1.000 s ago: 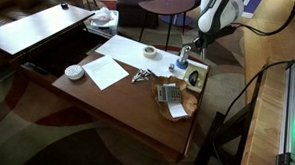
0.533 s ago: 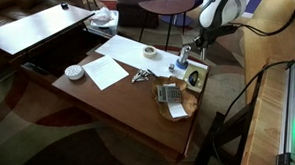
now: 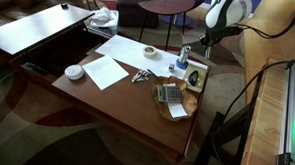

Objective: Pick up the metal cylinder and move it forward onto the book in the top right corner of the table

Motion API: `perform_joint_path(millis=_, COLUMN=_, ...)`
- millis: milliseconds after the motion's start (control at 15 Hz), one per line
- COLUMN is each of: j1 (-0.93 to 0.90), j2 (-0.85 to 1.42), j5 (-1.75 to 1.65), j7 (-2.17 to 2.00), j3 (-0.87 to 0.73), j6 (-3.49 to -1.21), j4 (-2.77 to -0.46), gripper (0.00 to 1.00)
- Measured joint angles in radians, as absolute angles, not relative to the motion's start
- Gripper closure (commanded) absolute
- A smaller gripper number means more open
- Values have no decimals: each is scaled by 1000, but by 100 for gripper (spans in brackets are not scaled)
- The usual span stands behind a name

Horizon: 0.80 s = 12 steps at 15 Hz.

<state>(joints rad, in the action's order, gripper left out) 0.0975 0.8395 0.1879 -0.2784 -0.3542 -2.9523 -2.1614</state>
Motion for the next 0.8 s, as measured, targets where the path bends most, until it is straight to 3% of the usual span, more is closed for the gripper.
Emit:
perform_joint_path(millis=267, j1=165, j2=842, j5=240, j7=-293, j3=-315, j6=-2957, j4=-2202, gripper=88)
perform_joint_path(millis=333, j1=183, j2=842, j5=250, j7=-293, j3=-299, j6=-2957, j4=-2212, gripper=63)
perform_joint_path(millis=600, j1=209, j2=841, j5=251, j7=-293, j3=-273, j6=-2969, j4=-2237, gripper=63)
perform_joint_path(millis=667, j1=209, j2=841, j5=251, j7=-293, j3=-271, j6=-2970, j4=-2237, gripper=88)
perform_joint_path(millis=800, j1=211, j2=840, j5=256, j7=-294, j3=-266, j6=-2978, j4=-2237, gripper=88)
